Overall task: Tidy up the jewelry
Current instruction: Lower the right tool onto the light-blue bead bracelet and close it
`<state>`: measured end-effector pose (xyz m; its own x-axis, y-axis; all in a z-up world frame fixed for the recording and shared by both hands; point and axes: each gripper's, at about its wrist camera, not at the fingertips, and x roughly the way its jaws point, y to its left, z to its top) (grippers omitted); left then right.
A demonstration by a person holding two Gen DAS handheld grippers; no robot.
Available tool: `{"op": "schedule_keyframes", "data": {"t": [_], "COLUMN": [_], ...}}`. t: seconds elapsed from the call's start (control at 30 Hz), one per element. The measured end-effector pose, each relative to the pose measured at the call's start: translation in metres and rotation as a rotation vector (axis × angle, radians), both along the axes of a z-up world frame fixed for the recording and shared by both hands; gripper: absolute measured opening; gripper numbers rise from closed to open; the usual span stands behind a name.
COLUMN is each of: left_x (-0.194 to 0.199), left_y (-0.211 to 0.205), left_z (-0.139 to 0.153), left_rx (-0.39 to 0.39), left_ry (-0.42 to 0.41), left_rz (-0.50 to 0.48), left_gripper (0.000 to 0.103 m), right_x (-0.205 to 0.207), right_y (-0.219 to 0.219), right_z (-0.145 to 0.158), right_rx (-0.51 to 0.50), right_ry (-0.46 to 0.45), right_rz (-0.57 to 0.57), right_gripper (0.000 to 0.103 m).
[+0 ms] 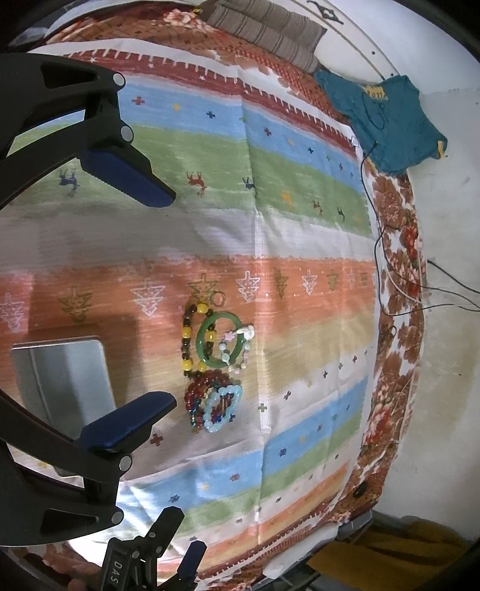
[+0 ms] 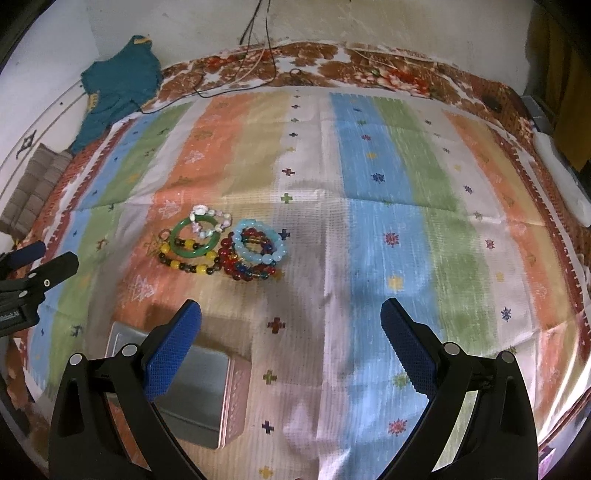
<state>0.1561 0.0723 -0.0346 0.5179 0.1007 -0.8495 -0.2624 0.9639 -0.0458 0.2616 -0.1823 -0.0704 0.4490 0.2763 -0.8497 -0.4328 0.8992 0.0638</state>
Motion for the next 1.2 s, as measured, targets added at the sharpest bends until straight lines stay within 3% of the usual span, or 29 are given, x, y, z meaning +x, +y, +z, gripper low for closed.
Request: {"op": "schedule_keyframes", "data": {"t": [0.27, 0.83, 1.2], "left_x": [0.031, 0.087, 0.116], "left_y": [0.014, 0.002, 0.010], "left_z": [-0.022, -0.053, -0.080], "left_rx": [-0.004, 0.030, -0.004], "left_ry": [0.045, 0.088, 0.140], "left_rz": [0.030, -0.057, -0.060], "left_gripper": [0.097, 0.097, 0.097], "right_x": [0.020, 0.061, 0.080], "right_y": [0.006, 0.017, 0.028], "right_z": [-0.018, -0.052, -0.073], "right_rx": [-0.029, -0.068, -0.078], "right_ry": [0.037, 0.119, 0.180], "right_rz": [-0.013, -0.044, -0.055], "right_gripper": [0.098, 0.098, 0.098]}}
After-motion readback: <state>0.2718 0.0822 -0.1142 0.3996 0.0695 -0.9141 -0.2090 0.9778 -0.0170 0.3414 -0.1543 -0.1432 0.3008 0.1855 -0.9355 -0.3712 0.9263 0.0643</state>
